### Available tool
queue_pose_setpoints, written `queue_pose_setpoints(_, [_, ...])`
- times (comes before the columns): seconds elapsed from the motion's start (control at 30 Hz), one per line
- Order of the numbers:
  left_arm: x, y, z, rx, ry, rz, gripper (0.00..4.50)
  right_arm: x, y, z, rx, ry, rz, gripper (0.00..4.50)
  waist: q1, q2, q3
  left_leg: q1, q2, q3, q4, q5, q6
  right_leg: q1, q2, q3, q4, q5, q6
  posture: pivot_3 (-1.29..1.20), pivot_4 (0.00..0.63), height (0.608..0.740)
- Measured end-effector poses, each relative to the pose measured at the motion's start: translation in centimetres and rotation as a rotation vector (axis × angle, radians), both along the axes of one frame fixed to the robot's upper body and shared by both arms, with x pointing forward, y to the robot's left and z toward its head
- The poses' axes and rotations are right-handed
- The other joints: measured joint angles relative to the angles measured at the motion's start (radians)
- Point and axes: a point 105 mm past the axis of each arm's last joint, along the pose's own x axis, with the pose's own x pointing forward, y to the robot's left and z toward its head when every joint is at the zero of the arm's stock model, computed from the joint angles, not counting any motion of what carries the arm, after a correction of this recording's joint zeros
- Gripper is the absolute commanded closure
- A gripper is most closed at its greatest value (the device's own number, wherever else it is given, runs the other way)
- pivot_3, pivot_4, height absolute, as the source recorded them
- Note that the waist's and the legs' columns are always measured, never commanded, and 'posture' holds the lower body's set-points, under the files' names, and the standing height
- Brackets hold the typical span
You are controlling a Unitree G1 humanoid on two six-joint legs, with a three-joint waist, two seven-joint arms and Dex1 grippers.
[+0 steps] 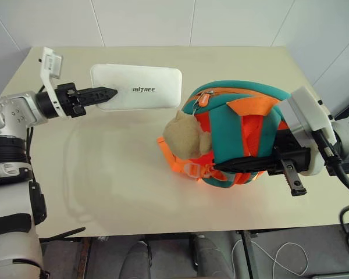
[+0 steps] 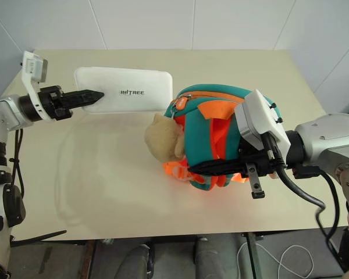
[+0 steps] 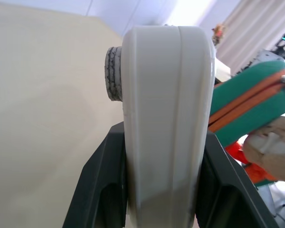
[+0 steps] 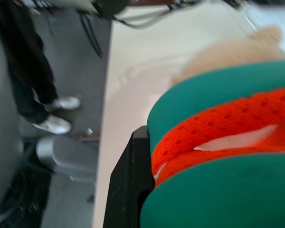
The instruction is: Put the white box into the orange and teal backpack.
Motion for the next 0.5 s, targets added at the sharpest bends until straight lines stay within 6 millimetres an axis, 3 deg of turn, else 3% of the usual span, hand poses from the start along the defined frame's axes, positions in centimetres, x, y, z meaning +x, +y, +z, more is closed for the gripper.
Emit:
queue_pose_setpoints(0.1, [-1.3,0.1,0.9,-0.035,-0.097,-0.061,3.18,1.0,-1.1,-0.2,-0.017,-0.025,-0.042,4.50,-0.001,0.000,0.000,0.000,0.001,0.000,0.002,0.000,0.000,0.000,0.001,0.000,0.003,0.000,-0.001,0.00,0.150,0.740])
queue_pose_setpoints(0.27, [-3.8,0.7,2.8,-0.137,-0.329,-0.144,3.18,1.3,-1.0,-1.0,-0.007,-0.017,-0.047,4.50,-0.001,0.000,0.000,0.000,0.001,-0.001,0.006,0.000,0.000,0.001,0.000,0.000,0.005,0.000,0.000,0.00,0.150,0.740])
queue_pose_setpoints(0.5, [-4.7,0.4,1.9,-0.137,-0.350,-0.182,3.18,1.5,-0.7,-1.3,0.013,-0.012,-0.046,4.50,0.001,0.000,0.000,0.000,0.001,-0.001,0.008,0.000,0.001,0.002,0.000,0.000,0.005,0.001,0.000,0.00,0.150,0.740])
